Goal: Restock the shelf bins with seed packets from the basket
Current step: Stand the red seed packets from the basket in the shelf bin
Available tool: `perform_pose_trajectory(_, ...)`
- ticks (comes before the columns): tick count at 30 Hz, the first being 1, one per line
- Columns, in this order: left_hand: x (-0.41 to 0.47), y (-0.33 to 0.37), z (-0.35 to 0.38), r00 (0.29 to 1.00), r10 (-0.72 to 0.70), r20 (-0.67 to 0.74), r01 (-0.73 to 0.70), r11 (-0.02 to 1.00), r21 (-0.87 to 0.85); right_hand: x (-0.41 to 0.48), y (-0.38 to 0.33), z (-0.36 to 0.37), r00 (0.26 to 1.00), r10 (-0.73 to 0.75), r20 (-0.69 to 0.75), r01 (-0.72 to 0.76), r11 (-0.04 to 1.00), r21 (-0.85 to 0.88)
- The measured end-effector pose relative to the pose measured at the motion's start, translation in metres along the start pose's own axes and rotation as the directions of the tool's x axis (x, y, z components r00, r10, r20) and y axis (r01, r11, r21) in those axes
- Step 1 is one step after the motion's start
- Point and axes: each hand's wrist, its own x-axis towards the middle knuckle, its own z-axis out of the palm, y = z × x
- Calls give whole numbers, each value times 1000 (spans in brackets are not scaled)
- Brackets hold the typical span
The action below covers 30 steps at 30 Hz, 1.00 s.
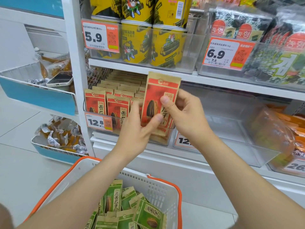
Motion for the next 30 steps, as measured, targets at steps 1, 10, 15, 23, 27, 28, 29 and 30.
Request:
perform_pose_trajectory(1,0,-5,0,999,7,-34,-6,999,45,3,2,-2,996,-54,-73,50,997,-59)
perform_pose_trajectory(10,2,-36,-5,995,76,-63,-47,928,369,22,29,-16,980,-141,-143,67,899,-433)
perform_pose_trajectory(15,0,-37,-2,996,53,69,-77,901,426,33,32,-18,999,-52,-17,34,834,-550)
perform_pose_trajectory(23,-2,-39,-1,987,113,118,-161,778,607,32,28,-8,986,-52,156,159,539,-827)
perform_pose_trajectory(27,-2,-42,0,984,123,126,-175,765,620,39,19,-7,966,99,239,186,378,-907)
perform_pose_trajectory(28,-3,-42,0,983,129,132,-183,758,626,41,17,-6,956,131,261,206,334,-920)
perform_pose_trajectory(29,-3,-43,0,982,134,137,-190,752,631,43,15,-4,945,164,282,228,284,-931)
perform_pose_trajectory(30,-3,-44,0,980,139,142,-197,749,633,46,15,-2,935,197,295,245,245,-938)
